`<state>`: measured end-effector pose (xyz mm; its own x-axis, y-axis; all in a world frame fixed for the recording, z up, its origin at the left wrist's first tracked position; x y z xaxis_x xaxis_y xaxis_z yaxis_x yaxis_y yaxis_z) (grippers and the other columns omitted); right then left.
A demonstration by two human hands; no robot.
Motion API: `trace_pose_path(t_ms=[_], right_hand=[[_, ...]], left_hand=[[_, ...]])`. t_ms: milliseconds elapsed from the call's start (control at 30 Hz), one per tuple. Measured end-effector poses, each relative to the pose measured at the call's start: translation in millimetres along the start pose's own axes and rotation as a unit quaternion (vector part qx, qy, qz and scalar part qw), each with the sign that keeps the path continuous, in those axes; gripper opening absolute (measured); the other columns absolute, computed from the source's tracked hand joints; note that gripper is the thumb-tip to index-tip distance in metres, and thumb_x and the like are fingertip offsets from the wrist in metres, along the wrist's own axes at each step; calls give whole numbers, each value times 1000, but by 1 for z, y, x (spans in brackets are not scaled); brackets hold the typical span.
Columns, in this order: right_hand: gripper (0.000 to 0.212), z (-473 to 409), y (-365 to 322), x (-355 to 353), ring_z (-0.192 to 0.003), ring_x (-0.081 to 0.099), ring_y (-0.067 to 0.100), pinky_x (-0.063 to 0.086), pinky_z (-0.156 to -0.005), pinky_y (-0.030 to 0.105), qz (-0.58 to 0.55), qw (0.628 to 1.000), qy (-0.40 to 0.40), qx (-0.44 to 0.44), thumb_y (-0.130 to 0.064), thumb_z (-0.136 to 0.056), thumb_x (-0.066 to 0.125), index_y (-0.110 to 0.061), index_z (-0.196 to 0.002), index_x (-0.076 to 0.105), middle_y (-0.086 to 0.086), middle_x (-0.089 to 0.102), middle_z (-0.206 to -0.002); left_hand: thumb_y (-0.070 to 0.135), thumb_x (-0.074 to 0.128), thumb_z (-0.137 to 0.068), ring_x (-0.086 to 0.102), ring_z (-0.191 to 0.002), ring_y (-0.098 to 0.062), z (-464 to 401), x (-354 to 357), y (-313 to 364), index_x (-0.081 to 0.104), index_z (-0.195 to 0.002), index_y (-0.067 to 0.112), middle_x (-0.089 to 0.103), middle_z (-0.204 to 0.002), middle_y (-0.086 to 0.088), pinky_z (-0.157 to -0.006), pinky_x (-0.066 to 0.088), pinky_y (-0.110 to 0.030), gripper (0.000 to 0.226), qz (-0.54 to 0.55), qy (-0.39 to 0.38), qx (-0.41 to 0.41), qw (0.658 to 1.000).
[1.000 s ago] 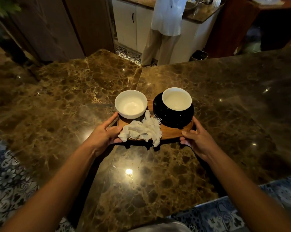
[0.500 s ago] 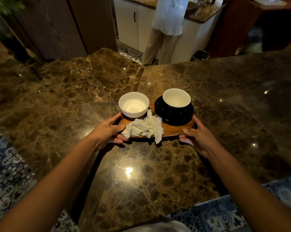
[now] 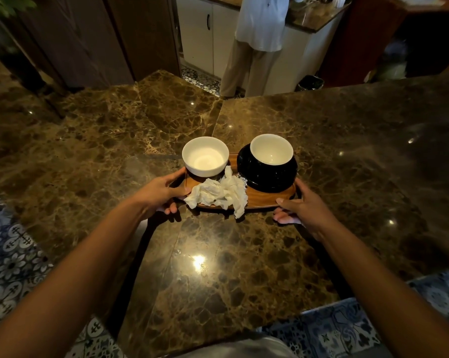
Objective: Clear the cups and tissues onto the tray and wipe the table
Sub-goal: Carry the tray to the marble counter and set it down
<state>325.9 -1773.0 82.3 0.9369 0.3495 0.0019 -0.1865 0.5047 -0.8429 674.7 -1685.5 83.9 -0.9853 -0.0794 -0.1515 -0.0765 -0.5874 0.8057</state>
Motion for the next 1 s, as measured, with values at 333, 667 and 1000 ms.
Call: trace_pose_path(t_ms=[333,667,1000], right_hand=[[93,5,-3,4,-61,71,26,61,-52,33,59,997,40,2,2,-93,69,-31,-162,16,28,75,-88],[94,8,-4,3,-59,69,24,60,-50,31,60,996,57,14,2,-92,69,-31,-162,17,28,74,-90],[47,39,4,-5,-53,67,19,58,-48,28,-17,993,113,6,-15,-97,66,-5,-140,50,13,74,-71]], left_hand=[[9,70,-98,60,-43,-10,-5,3,-3,28,-162,40,78,-72,-8,-38,49,-23,83,-36,7,-13,999],[9,71,-97,68,-52,-16,-7,5,-6,26,-163,39,80,-78,-10,-45,56,-27,84,-14,12,-17,1000],[26,74,-97,47,-41,-8,29,-10,-7,62,-131,16,66,-65,-6,-36,34,-20,37,-64,70,25,995]])
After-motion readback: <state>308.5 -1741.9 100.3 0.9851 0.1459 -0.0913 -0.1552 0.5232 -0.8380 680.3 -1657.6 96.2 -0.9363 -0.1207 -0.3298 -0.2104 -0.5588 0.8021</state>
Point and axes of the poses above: each hand's wrist, its own z-axis away from the middle knuckle, its own x-axis out of the palm, y = z × x, the point moved 5 cm from there along -z, towards the middle knuckle
